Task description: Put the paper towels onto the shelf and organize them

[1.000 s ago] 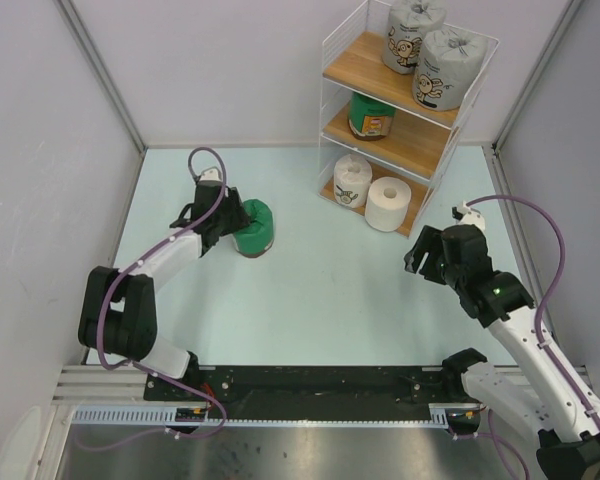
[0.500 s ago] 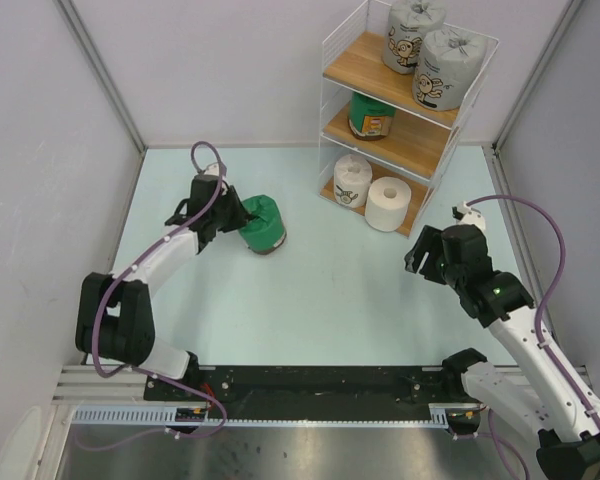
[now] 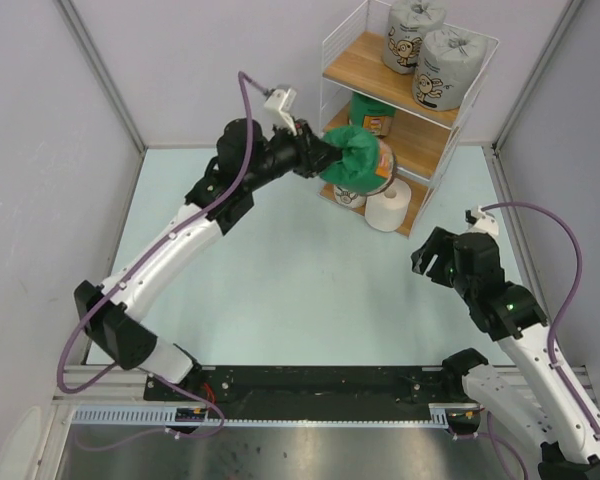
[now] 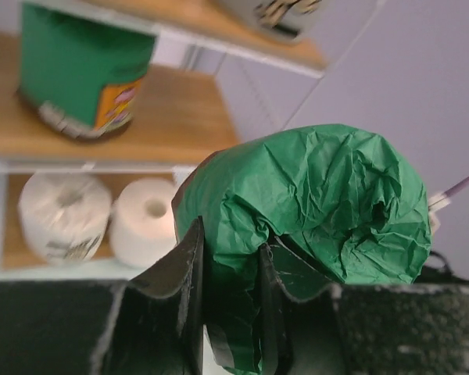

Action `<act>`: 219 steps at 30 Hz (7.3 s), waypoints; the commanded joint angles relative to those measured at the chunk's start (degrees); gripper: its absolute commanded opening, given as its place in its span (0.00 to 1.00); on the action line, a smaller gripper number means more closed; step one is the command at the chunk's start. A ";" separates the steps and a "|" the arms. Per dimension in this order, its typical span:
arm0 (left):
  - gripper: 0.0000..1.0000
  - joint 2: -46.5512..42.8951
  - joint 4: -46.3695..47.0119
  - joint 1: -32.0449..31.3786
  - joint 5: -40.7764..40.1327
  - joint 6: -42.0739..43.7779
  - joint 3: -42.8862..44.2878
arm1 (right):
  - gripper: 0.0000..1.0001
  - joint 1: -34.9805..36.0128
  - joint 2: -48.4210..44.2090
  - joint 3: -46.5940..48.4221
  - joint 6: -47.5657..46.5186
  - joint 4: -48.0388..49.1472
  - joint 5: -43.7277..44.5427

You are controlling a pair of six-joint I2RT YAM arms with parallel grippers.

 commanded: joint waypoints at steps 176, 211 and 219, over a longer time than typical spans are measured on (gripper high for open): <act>0.38 37.26 29.85 9.95 -1.84 17.10 27.83 | 0.74 -0.33 0.88 1.19 1.48 -1.84 4.41; 0.00 -3.41 16.76 10.04 -11.77 15.07 -14.18 | 0.71 -0.33 9.40 6.11 -23.74 36.64 7.67; 0.00 -8.08 13.50 10.04 -14.23 17.01 -16.90 | 0.67 -0.77 16.43 6.28 -28.31 52.12 -0.41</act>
